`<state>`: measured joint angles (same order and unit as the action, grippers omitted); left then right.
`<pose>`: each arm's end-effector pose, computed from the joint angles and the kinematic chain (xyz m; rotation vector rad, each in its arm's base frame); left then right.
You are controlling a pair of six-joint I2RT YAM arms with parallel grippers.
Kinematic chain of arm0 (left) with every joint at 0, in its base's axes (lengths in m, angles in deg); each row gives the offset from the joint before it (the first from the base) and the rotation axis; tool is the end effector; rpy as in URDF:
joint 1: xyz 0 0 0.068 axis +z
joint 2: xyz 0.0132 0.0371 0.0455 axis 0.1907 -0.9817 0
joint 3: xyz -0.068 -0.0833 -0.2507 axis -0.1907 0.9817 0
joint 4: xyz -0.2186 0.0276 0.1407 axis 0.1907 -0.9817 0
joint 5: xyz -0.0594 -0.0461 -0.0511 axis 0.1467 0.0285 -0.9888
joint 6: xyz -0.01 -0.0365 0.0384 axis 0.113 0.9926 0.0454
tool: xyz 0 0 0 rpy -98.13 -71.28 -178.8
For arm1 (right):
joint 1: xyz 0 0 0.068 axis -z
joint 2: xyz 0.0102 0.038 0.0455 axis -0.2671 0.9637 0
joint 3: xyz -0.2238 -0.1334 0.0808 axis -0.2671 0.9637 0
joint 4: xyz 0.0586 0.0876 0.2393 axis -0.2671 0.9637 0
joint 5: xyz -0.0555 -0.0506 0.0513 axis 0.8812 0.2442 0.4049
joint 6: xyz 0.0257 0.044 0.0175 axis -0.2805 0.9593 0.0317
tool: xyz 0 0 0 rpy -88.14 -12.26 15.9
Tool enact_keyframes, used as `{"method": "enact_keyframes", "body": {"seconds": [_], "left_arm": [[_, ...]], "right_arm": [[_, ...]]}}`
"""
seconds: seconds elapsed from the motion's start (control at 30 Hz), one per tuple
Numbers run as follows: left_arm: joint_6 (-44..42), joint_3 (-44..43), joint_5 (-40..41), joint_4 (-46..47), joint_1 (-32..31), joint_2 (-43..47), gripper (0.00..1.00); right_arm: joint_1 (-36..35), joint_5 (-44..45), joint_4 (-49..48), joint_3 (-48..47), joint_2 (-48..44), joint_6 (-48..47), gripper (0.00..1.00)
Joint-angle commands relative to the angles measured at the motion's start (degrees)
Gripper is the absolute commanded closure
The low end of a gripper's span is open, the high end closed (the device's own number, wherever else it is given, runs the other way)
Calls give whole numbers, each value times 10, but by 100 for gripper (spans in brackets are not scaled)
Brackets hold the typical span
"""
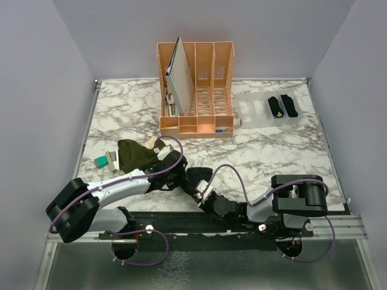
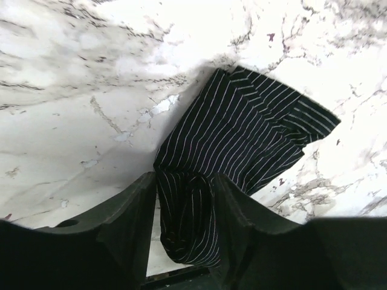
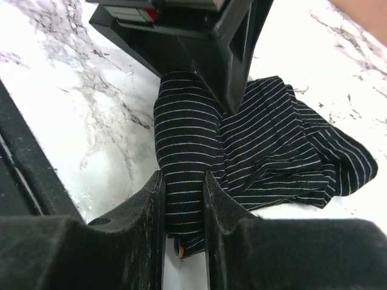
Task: Roll the underwear
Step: Roll the underwear to the corner of the board.
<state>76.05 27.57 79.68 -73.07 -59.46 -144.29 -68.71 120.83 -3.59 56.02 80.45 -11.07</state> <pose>0.1549 -0.1681 0.1647 -0.4493 2.6202 -0.5820 0.0458 0.2598 0.1124 -0.9367 1.6251 0.4833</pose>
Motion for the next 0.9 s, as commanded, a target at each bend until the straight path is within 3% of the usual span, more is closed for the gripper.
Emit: {"method": "enact_keyframes", "body": {"seconds": [0.0,0.07,0.2,0.7,0.87], "left_arm": [[9,0,40,-29,0,34,47],[6,2,40,-30,0,43,29],[7,8,42,-32,0,59,15],[-7,44,23,20,0,118,11],[-21,66,27,39,1,151,1]], "right_arm": [[17,-102,19,30,-7,78,81],[25,-123,8,35,-9,92,81],[36,-140,-12,44,-9,113,82],[107,-283,-77,83,-16,190,82],[144,-324,-107,93,-2,218,82]]}}
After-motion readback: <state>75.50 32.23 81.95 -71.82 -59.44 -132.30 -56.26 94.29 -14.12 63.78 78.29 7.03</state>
